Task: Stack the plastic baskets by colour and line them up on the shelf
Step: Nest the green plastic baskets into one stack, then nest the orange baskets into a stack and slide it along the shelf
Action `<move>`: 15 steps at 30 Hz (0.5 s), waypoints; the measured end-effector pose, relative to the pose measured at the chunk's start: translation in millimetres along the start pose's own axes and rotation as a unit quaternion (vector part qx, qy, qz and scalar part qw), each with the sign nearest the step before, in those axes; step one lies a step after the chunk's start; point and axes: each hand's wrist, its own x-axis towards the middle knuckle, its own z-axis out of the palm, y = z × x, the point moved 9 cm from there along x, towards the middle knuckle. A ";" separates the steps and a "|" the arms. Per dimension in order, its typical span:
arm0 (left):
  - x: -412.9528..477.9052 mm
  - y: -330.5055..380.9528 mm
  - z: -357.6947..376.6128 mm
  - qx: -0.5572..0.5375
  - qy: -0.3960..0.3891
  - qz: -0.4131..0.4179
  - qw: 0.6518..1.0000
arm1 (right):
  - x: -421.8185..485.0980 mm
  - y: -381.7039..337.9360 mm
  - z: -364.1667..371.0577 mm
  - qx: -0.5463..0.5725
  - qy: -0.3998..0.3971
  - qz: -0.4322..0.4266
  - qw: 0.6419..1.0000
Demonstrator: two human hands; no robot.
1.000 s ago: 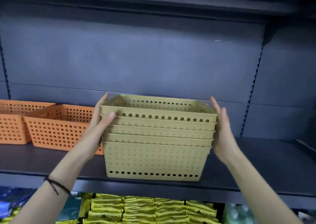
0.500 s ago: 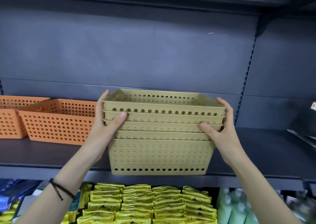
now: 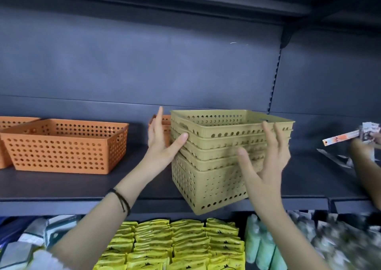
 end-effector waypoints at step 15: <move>55.6 -30.3 -30.8 0.194 0.092 0.037 0.976 | -2.7 3.2 18.8 -0.029 -0.048 0.004 0.998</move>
